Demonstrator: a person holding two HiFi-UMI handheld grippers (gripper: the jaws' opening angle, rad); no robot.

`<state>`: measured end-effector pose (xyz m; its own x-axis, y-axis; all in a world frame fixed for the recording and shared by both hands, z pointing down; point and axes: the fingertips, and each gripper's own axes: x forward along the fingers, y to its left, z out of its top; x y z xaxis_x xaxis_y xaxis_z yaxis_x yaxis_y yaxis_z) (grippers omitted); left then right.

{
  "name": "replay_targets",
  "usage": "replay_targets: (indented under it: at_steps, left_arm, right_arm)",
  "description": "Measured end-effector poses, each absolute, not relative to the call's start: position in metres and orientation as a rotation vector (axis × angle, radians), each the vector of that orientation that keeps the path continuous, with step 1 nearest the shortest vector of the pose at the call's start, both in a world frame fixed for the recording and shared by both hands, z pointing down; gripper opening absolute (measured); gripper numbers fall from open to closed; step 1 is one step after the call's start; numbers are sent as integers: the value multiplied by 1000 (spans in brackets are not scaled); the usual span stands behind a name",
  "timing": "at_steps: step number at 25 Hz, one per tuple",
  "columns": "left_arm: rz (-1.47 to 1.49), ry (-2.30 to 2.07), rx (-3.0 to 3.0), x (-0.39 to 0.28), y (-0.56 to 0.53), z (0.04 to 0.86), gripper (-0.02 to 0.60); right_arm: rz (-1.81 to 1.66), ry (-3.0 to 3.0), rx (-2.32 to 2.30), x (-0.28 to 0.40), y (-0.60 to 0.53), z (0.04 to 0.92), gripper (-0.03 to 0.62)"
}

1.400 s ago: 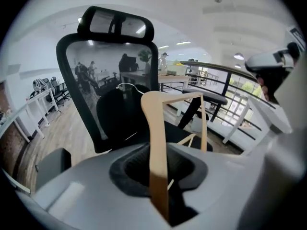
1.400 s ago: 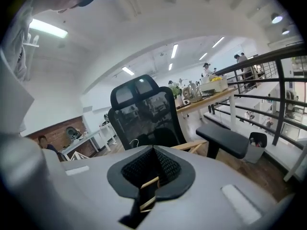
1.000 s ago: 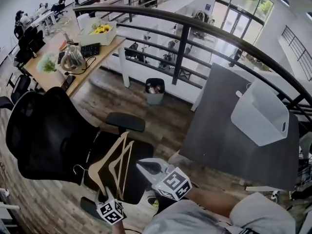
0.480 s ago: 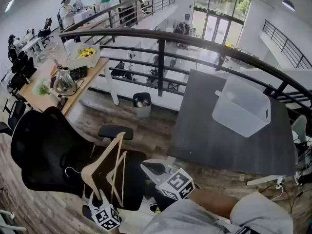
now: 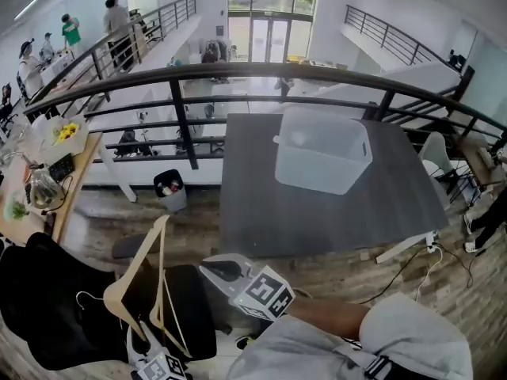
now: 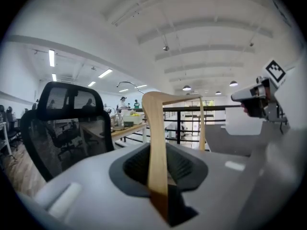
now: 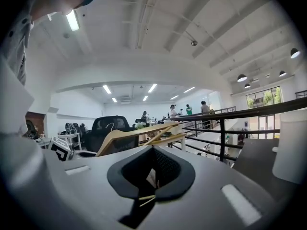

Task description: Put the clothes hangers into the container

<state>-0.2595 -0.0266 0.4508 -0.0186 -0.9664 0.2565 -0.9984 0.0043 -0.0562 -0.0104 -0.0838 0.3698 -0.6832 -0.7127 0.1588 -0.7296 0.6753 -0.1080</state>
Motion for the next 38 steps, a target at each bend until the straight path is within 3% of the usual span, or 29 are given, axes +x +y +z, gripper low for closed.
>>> replay_targets:
  at_steps: [7, 15, 38]
  left_arm:
    - [332, -1924, 2348, -173, -66, 450, 86]
    - [342, -1674, 2596, -25, -114, 421, 87]
    - [577, -1324, 2989, 285, -250, 364, 87]
  right_arm:
    - [229, -2689, 1442, 79, -81, 363, -2]
    - [243, -2545, 1719, 223, -73, 363, -2]
    - [343, -2499, 1987, 457, -109, 366, -2]
